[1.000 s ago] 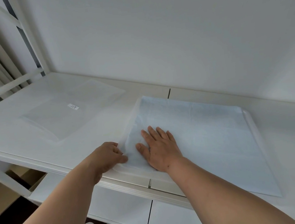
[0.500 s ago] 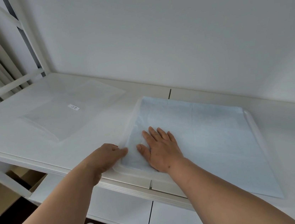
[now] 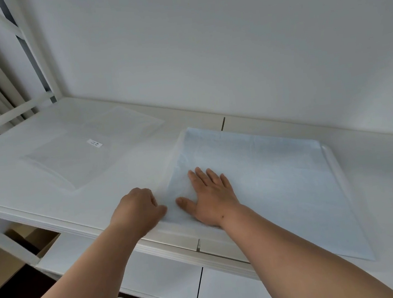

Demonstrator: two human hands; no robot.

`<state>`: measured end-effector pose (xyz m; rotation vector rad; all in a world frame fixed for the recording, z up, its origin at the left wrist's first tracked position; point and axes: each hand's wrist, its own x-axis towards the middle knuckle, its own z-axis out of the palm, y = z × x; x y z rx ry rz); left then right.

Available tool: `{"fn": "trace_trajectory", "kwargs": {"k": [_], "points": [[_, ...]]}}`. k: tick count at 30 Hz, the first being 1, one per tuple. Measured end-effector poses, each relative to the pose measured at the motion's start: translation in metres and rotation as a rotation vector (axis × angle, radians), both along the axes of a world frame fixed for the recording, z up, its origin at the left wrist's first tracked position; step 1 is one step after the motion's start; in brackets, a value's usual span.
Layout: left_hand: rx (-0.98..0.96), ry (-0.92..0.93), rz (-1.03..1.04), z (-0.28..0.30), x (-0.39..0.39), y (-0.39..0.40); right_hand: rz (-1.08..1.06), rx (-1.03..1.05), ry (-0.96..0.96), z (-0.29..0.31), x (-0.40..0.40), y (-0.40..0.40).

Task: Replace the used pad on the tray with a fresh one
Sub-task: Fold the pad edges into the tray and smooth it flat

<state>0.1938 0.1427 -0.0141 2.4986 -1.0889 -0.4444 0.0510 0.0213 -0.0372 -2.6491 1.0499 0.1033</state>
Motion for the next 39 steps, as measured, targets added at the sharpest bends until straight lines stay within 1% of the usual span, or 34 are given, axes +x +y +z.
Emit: {"fn": "trace_trajectory", "kwargs": {"k": [2, 4, 7, 9, 10, 12, 15, 18, 21, 23, 25, 26, 28, 29, 30, 33, 39], "points": [[-0.013, -0.012, -0.015, -0.002, 0.0, 0.001, -0.006, 0.038, 0.004, 0.005, 0.002, 0.003], [-0.067, -0.03, -0.064, -0.007, -0.001, 0.002, 0.022, 0.051, 0.005, 0.008, 0.002, 0.006], [-0.121, -0.121, -0.178, -0.015, -0.003, 0.002, 0.08, 0.031, 0.056, 0.004, -0.001, 0.008], [-0.08, -0.19, -0.25, -0.015, -0.005, 0.002, 0.081, 0.011, 0.073, 0.0, -0.003, 0.008], [-0.047, -0.189, -0.259, -0.014, -0.004, 0.002, 0.08, 0.006, 0.077, -0.001, -0.003, 0.008], [0.024, -0.131, -0.259, -0.011, -0.001, 0.003, 0.081, 0.0, 0.084, -0.001, -0.002, 0.008], [0.179, -0.049, -0.297, -0.002, 0.005, 0.001, 0.096, 0.013, 0.097, 0.0, -0.003, 0.007], [0.305, -0.041, -0.313, 0.007, 0.006, -0.003, 0.114, 0.038, 0.079, 0.0, -0.008, 0.002], [0.379, -0.075, -0.326, 0.016, 0.003, -0.007, 0.09, 0.01, 0.068, 0.0, -0.022, -0.004], [0.389, -0.166, -0.335, 0.023, -0.005, -0.01, 0.064, -0.012, 0.079, 0.0, -0.03, -0.006], [0.317, -0.31, -0.379, 0.027, -0.019, -0.015, 0.048, -0.014, 0.087, 0.0, -0.031, -0.005], [0.257, -0.349, -0.415, 0.026, -0.026, -0.018, 0.044, -0.003, 0.085, 0.001, -0.029, -0.004], [0.171, -0.312, -0.478, 0.018, -0.038, -0.024, 0.04, 0.023, 0.064, 0.001, -0.027, -0.001], [0.165, -0.278, -0.5, 0.012, -0.041, -0.026, 0.044, 0.024, 0.051, 0.0, -0.028, -0.001], [0.189, -0.267, -0.523, 0.006, -0.042, -0.028, 0.048, 0.017, 0.044, 0.0, -0.031, -0.001], [0.316, -0.323, -0.564, -0.009, -0.041, -0.025, 0.06, -0.024, 0.064, -0.002, -0.045, -0.006], [0.444, -0.297, -0.605, -0.003, -0.037, -0.03, 0.051, -0.006, 0.133, -0.001, -0.079, -0.018]]}}
